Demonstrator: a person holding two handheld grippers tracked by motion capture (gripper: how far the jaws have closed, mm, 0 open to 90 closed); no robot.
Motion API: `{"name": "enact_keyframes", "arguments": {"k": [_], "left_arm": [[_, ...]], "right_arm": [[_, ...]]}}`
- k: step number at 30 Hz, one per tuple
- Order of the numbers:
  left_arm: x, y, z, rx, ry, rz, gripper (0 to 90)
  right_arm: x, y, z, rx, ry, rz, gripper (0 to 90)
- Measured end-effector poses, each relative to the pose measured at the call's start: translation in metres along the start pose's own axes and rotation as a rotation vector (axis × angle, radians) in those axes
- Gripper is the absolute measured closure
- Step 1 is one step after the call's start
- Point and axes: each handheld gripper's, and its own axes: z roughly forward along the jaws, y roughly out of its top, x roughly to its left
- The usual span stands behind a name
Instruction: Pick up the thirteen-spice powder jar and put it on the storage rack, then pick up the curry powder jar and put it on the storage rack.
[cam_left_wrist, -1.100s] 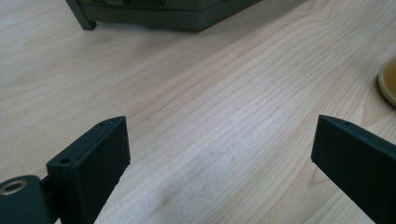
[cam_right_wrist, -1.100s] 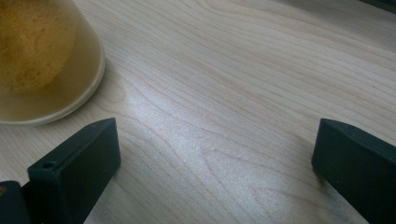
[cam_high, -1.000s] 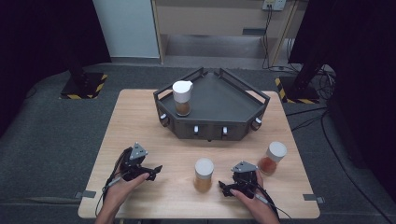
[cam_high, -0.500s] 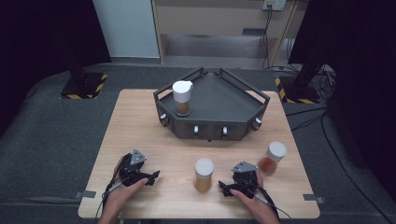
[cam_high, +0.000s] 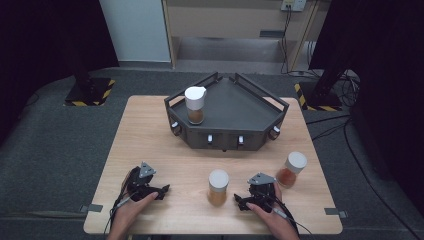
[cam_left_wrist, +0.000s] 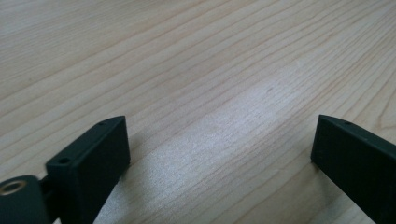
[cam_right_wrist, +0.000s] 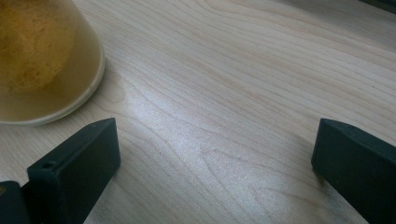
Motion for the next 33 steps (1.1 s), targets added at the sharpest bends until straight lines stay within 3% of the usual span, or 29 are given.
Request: {"name": "enact_keyframes", "arguments": {"k": [19, 22, 27, 33], "left_arm": [[0.002, -0.003, 0.003, -0.015, 0.0, -0.003, 0.0], [0.002, -0.003, 0.003, -0.015, 0.0, -0.003, 0.0], [0.002, -0.003, 0.003, -0.015, 0.0, -0.003, 0.0], [0.002, -0.003, 0.003, -0.015, 0.0, -0.003, 0.0]], "right_arm": [[-0.005, 0.003, -0.001, 0.0, 0.019, -0.004, 2.6], [-0.005, 0.002, -0.004, -0.023, 0.015, 0.008, 2.9], [-0.005, 0.006, -0.009, -0.011, 0.016, -0.006, 3.0], [-0.004, 0.01, -0.021, -0.032, 0.047, -0.025, 4.1]]}}
